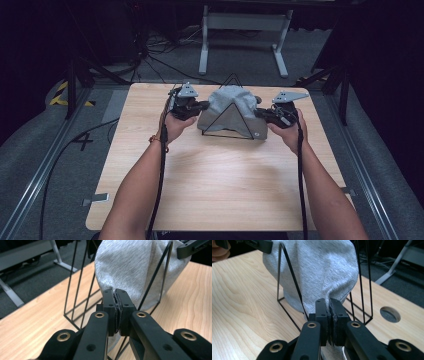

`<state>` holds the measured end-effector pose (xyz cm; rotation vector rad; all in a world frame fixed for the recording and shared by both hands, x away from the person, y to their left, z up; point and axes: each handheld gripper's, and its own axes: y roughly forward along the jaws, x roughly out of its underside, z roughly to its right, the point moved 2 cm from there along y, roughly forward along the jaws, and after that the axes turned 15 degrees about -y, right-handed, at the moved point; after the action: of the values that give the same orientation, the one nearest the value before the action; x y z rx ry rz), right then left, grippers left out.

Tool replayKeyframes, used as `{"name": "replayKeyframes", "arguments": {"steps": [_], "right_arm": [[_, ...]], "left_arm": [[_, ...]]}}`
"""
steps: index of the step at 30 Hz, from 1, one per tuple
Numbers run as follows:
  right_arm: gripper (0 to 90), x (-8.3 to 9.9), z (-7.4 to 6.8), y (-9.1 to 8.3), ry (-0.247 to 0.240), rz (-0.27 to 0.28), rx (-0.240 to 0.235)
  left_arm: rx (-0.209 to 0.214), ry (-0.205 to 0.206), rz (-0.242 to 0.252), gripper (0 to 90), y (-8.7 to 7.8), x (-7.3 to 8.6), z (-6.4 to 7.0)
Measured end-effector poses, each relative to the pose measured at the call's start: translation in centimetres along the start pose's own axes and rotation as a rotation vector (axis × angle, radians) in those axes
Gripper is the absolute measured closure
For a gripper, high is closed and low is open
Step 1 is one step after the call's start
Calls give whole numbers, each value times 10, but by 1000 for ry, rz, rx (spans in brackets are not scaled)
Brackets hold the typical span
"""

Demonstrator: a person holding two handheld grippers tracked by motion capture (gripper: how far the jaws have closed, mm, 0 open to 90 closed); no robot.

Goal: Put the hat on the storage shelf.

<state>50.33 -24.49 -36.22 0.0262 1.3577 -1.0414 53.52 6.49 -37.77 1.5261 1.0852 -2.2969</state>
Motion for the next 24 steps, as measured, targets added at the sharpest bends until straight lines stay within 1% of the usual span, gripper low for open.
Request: {"name": "replayKeyframes", "arguments": {"steps": [1,2,4,6,7,8,10,12,13,18,20,21,23,24], "right_arm": [[861,3,-1,3,2,-12,1],[861,3,-1,3,2,-12,1],[861,5,-1,7,6,-22,1],[861,7,-1,9,15,-29,7],[861,9,0,11,17,-40,8],[861,11,0,13,21,-44,9],[861,14,0,16,22,-55,10],[860,16,-2,18,29,-59,5],[860,16,-3,20,32,-58,2],[859,19,-6,24,35,-63,-5],[854,20,-7,25,32,-64,-4],[837,20,-8,24,35,-63,1],[836,19,-8,23,37,-61,5],[830,19,-8,22,29,-59,8]], "left_arm": [[-2,-3,-10,873,1,2,0],[-1,2,-7,873,2,4,0],[-10,17,-29,873,4,8,1],[-8,17,-40,873,6,12,2],[-14,20,-42,873,7,14,2],[-15,12,-49,873,8,16,2],[-18,15,-56,873,9,19,1],[-24,31,-66,873,9,19,0],[-25,28,-69,873,11,21,0],[-27,12,-65,873,13,22,0],[-33,17,-68,871,13,23,1],[-50,24,-59,860,11,22,0],[-50,25,-60,858,9,22,0],[-60,30,-60,854,7,22,0]]}}
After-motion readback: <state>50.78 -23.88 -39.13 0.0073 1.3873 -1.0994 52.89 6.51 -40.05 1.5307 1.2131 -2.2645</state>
